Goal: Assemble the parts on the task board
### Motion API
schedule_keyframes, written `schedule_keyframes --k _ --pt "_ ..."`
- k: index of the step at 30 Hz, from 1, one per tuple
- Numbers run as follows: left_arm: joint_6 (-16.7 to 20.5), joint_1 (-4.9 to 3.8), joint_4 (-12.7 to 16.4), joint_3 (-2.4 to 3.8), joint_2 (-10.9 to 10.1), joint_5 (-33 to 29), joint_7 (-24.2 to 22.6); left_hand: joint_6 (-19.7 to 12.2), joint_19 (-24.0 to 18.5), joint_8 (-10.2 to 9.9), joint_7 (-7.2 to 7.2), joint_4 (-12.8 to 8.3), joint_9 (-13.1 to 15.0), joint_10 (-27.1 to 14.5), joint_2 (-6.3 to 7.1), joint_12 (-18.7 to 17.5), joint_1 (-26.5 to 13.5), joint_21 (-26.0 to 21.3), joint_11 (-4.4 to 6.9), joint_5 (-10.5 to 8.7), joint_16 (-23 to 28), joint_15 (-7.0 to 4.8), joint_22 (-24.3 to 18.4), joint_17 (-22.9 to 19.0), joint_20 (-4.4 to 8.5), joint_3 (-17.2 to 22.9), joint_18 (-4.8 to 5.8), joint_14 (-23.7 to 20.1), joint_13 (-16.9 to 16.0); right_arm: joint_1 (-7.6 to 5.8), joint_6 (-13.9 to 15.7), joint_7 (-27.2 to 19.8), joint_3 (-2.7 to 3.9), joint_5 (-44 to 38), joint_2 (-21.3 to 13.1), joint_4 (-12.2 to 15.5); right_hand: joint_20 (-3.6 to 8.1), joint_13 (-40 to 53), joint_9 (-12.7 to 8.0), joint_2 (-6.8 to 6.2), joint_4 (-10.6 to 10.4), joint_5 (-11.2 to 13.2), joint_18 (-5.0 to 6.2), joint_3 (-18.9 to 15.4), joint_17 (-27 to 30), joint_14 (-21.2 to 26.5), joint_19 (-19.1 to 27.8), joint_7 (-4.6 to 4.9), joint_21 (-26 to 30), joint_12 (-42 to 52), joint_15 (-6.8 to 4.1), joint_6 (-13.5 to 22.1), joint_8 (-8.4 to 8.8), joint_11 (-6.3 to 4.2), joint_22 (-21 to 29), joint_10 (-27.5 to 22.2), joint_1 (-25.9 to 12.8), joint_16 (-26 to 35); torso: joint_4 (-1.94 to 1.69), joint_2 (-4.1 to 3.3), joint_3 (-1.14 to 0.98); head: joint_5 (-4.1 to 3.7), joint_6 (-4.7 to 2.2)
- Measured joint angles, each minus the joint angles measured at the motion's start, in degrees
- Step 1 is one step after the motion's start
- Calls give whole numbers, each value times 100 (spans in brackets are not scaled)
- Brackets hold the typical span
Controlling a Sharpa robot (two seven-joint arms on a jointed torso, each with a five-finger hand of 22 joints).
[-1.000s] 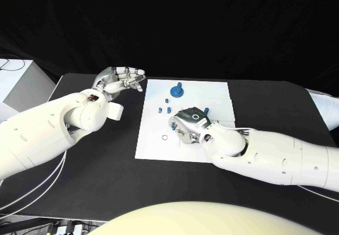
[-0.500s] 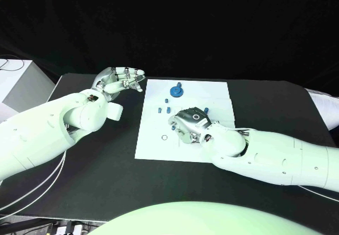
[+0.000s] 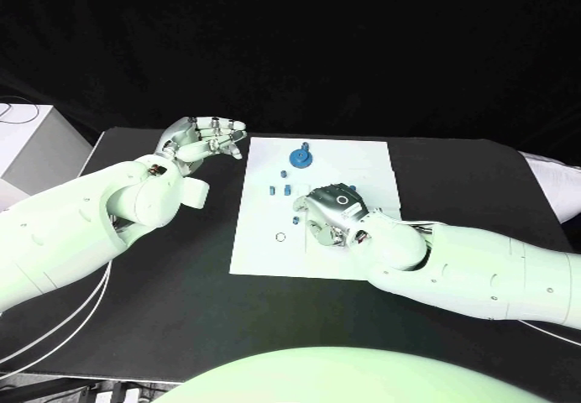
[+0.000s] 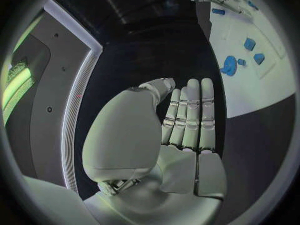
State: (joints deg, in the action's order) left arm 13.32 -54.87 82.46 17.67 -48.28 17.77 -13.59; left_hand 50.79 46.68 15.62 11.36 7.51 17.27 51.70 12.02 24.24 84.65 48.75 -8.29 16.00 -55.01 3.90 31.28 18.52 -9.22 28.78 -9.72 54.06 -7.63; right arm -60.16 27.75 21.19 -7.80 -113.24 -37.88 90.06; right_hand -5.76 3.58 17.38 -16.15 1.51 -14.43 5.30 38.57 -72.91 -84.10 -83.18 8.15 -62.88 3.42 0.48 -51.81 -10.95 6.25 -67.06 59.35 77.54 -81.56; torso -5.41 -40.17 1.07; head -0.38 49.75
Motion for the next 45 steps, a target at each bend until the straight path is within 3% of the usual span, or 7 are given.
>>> schedule_keyframes --k 4,10,15,20,30,45 --pt "-1 0 0 -1 -3 0 2 0 0 0 0 0 0 0 0 0 0 0 0 0 0 0 0 0 0 0 0 0 0 -34 11 17 65 7 -216 219 0 5 -7 0 -2 -20 0 -42 30 -4 0 17 5 0 4 17 22 0 21 0 0 0 8 2 -1 -49 -63" --pt "-3 0 7 -1 -34 0 5 0 0 0 0 0 0 0 0 0 0 0 0 0 0 0 0 0 0 0 0 0 0 -313 -84 -2 205 168 -584 453 0 11 -29 0 -17 5 0 -241 41 -4 0 9 21 0 4 9 46 0 24 0 0 23 25 2 -7 -130 -160" --pt "-3 4 7 -1 -42 0 6 0 0 0 0 -16 1 0 0 0 0 0 0 0 0 0 -6 0 0 -16 0 0 6 -582 -316 -98 270 478 -845 440 0 16 -49 0 -63 5 0 -588 41 -4 0 -18 21 0 4 -81 45 0 24 1 0 23 38 4 -8 -186 -228" --pt "-3 13 7 -1 -50 0 6 0 0 0 0 -16 1 0 0 0 0 0 0 0 0 0 -6 0 0 -16 0 0 6 -725 -532 -223 305 770 -970 317 0 23 -61 0 -116 9 0 -757 41 -4 0 -18 45 21 3 -103 66 -21 24 22 0 23 43 10 -8 -199 -271" --pt "-2 36 7 -1 -67 -1 7 0 0 0 0 -16 1 1 0 0 0 0 0 0 0 0 -5 0 0 -16 0 0 5 -821 -896 -410 319 1067 -1031 68 0 58 -77 0 -168 49 0 -844 40 -4 0 -72 46 68 3 -178 66 -58 24 171 -1 23 35 2 -4 -207 -311" --pt "-2 41 11 -1 -76 -1 10 0 0 0 0 -16 2 1 0 0 0 0 0 0 0 0 -5 0 0 -16 0 0 5 -835 -1324 -483 317 1172 -914 -151 0 77 -82 0 -231 69 0 -829 45 -4 0 -102 48 96 3 -269 66 -103 32 350 -1 23 37 -3 -4 -201 -304"
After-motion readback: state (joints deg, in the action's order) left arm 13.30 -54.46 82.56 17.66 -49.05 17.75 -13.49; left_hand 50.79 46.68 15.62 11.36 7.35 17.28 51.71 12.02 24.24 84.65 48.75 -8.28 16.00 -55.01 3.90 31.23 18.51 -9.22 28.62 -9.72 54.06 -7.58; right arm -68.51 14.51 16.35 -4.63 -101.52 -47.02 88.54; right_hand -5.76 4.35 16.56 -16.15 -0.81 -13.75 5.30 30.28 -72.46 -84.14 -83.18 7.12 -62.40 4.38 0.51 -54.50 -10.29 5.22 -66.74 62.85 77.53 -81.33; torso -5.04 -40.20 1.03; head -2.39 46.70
